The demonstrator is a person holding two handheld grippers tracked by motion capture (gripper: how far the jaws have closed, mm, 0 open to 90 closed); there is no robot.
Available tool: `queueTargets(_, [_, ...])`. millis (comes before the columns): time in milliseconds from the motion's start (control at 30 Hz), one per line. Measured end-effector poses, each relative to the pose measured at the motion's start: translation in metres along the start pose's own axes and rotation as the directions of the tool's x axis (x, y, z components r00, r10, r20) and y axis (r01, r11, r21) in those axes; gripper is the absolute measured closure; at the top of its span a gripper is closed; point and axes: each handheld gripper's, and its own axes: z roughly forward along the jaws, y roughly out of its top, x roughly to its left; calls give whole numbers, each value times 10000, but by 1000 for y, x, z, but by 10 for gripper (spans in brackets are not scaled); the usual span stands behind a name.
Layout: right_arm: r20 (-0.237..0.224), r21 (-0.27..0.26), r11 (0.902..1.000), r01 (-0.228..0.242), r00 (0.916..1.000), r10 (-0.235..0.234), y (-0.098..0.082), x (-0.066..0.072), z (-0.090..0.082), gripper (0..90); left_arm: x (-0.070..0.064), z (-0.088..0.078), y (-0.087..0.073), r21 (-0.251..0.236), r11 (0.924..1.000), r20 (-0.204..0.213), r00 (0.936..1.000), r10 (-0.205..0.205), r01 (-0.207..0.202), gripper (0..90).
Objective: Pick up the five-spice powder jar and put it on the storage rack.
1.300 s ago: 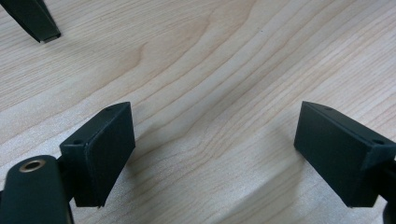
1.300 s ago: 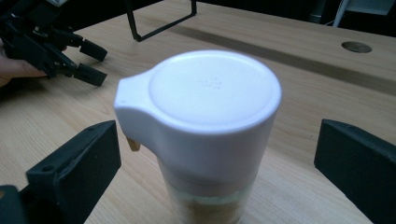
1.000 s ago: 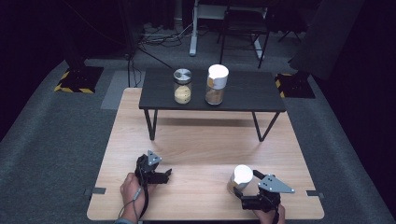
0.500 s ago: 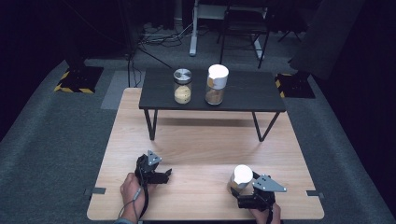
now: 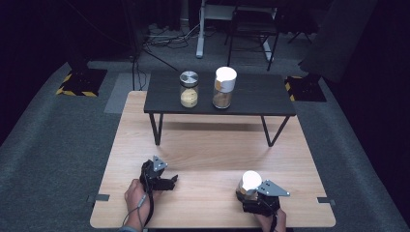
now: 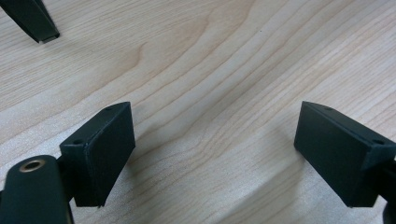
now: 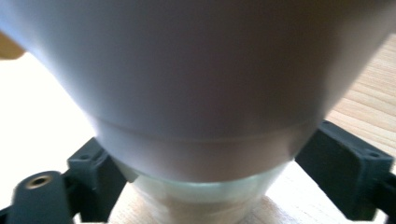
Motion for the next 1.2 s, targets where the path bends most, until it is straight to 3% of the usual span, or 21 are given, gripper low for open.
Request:
queueTargets(133, [-195,-118,9997,237,9995,-239,-1,0,-1,296,0,0,0,-2,10000,9,10000,-13,13,124])
queueTargets(600, [-299,-13,9999,135,9995,-135,7,-4,-4,301,2,0,0,-14,10000,98,9999,90,-90,125])
queueTargets(1200, [-219,-419,9986,333,9992,-343,49,-24,-30,301,0,0,-1,-29,9998,20,9998,179,-179,125])
